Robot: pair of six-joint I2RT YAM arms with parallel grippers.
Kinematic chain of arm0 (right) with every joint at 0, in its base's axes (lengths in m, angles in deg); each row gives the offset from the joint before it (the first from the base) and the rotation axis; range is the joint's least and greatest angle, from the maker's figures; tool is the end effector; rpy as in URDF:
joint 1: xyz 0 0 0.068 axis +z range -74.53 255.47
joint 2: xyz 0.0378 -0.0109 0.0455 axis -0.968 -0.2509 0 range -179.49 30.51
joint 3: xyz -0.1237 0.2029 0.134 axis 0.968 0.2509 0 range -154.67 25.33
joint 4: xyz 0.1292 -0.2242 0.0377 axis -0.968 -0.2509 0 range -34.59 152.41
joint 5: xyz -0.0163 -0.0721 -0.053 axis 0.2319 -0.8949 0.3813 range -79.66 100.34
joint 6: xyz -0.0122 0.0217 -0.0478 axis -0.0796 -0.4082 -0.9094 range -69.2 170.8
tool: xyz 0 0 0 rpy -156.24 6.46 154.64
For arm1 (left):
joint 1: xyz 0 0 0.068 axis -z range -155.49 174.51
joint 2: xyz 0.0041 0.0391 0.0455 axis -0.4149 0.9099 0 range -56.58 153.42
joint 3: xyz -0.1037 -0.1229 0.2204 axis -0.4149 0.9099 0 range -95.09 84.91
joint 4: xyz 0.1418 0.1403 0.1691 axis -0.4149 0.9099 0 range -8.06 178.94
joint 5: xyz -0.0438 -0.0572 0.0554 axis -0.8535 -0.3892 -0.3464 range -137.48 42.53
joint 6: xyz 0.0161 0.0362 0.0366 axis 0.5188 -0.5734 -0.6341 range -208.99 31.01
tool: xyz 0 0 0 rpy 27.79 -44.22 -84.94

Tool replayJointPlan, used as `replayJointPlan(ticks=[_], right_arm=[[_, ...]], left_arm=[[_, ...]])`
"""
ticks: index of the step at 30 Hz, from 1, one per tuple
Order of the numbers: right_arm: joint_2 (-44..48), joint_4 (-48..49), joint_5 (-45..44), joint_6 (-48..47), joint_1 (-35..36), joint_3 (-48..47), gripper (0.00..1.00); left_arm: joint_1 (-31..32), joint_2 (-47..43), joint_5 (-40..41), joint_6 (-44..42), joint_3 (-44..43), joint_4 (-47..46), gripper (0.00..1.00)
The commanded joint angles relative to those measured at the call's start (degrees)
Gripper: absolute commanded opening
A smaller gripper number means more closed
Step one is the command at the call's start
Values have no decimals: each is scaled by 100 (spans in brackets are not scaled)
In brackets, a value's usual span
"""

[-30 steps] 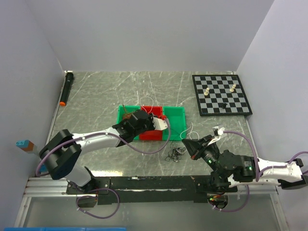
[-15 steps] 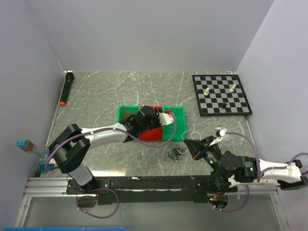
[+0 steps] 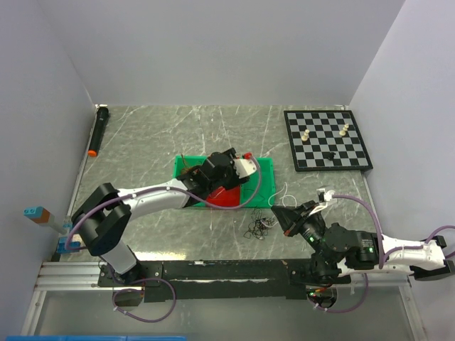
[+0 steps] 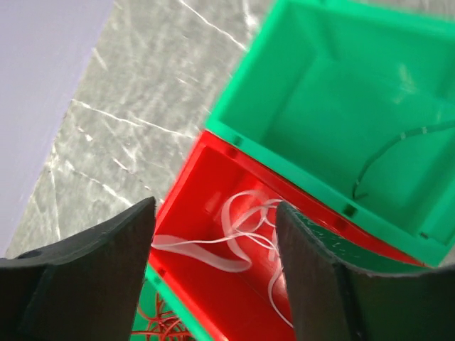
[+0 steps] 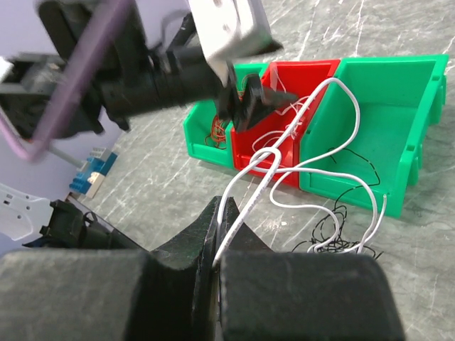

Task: Untangle the cables

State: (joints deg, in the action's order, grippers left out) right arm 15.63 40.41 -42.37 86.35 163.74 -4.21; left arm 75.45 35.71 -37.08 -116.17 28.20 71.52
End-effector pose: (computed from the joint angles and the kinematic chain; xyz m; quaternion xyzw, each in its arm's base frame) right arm 0.0308 0.0807 0.2892 -0.0361 0.7330 0.3651 0.5728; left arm 0.2341 -0.2781 0.2371 0.4921 0.6833 -0.0351 0.5382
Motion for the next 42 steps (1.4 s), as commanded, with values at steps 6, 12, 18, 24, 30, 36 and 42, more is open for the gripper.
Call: replayJointPlan(ticks=[6, 12, 18, 24, 30, 36, 42], right_arm=[[-209, 213, 32, 66, 33, 80, 0], [-507, 450, 234, -267, 24, -78, 0], [-727, 1398, 454, -943, -55, -227, 0], [-1289, 1900, 718, -1489, -161, -719, 0], [-1632, 2577, 999, -1841, -240, -913, 0], [-1922, 2911, 1569, -1894, -564, -1053, 0], [-2081, 3043, 2273, -1674, -1092, -1115, 0]], left_arm=[[-567, -791, -440, 1154, -1044, 672, 99], [-813, -1308, -3468, 250, -1632, 2690, 96], [-647, -1978, -5828, 290, -905, 2888, 97], [-199, -1706, -6286, 1240, 1, 1642, 97], [144, -1398, -6059, 2146, 371, 112, 98], [311, -1380, -5804, 2674, 643, -1075, 98], [575, -1293, -5075, 2630, 959, -1647, 92]])
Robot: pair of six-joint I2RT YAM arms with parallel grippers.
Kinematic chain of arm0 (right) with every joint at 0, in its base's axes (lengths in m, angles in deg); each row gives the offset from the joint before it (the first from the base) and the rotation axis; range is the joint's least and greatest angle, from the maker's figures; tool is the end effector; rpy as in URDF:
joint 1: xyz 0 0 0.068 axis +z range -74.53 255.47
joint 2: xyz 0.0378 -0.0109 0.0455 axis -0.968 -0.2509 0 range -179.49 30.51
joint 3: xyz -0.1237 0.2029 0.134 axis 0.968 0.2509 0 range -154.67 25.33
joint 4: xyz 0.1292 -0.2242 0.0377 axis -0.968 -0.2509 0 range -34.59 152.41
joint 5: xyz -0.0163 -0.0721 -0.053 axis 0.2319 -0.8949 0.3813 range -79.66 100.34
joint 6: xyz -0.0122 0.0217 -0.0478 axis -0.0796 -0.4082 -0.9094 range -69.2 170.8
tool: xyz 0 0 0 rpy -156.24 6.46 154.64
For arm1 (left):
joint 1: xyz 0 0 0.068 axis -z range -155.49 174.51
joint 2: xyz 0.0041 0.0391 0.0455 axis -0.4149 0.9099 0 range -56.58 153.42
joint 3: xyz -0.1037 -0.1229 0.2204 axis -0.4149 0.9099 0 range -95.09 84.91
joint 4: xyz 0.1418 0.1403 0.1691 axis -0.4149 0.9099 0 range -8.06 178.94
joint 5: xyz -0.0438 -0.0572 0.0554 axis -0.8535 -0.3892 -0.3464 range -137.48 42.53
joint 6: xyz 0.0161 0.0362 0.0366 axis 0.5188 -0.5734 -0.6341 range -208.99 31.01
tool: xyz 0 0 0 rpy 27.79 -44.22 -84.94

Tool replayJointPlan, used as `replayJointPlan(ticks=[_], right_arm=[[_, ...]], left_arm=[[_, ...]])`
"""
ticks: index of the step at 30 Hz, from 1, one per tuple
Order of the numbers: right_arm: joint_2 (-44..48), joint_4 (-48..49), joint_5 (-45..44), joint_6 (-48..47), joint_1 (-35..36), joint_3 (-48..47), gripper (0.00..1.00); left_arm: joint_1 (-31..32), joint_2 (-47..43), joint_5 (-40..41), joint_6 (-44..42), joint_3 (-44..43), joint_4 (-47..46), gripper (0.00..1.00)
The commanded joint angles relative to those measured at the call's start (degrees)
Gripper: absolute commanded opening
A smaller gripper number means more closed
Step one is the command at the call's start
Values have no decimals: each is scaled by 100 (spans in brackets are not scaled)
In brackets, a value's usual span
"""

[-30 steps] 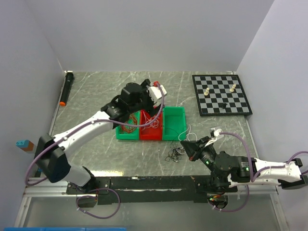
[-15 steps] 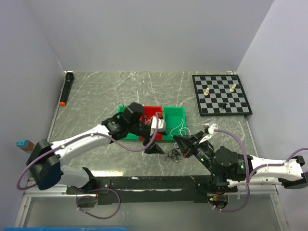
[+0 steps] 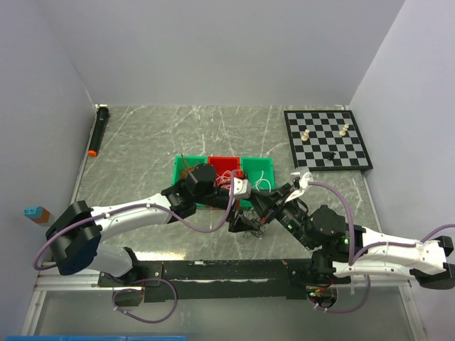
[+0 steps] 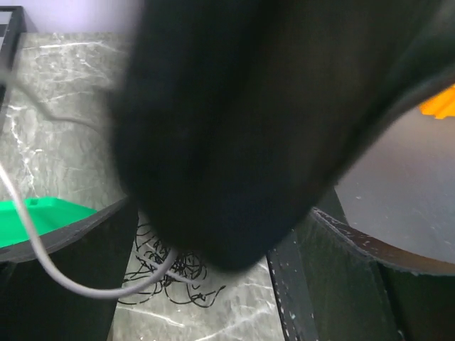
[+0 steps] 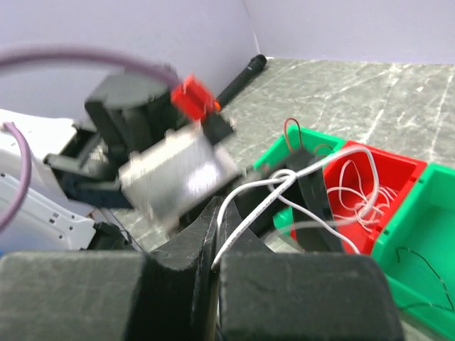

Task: Untangle the cables

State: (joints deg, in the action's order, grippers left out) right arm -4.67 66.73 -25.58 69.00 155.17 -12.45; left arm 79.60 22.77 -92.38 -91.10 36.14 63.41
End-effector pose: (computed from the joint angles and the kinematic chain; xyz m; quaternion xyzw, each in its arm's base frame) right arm 0.0471 0.1423 0.3492 -0.1242 0.6601 0.4027 0.6218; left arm 0.1567 -0.2684 0.2792 0.5549 0.5158 -0.5250 0.3879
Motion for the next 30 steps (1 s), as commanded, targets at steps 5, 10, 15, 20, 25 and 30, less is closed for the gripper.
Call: replayJointPlan(ticks=[5, 10, 15, 20, 25, 30], right_arm=[[-103, 474, 841, 114, -280, -362, 0], [-86, 482, 1008, 211, -288, -405, 0], [-42, 500, 1096, 202, -288, -414, 0], [11, 413, 982, 237, -288, -406, 0], [519, -413, 184, 404, -289, -345, 51], [1416, -1738, -20, 754, -306, 7, 78]], left_arm=[[274, 151, 1413, -140, 324, -1223, 69], [309, 239, 2545, -79, 403, -1557, 33], [318, 239, 2312, -9, 351, -1294, 38], [336, 230, 1679, 9, 325, -1233, 1], [318, -51, 1275, -219, 88, -812, 1], [187, -288, 1388, -509, -193, -170, 1]])
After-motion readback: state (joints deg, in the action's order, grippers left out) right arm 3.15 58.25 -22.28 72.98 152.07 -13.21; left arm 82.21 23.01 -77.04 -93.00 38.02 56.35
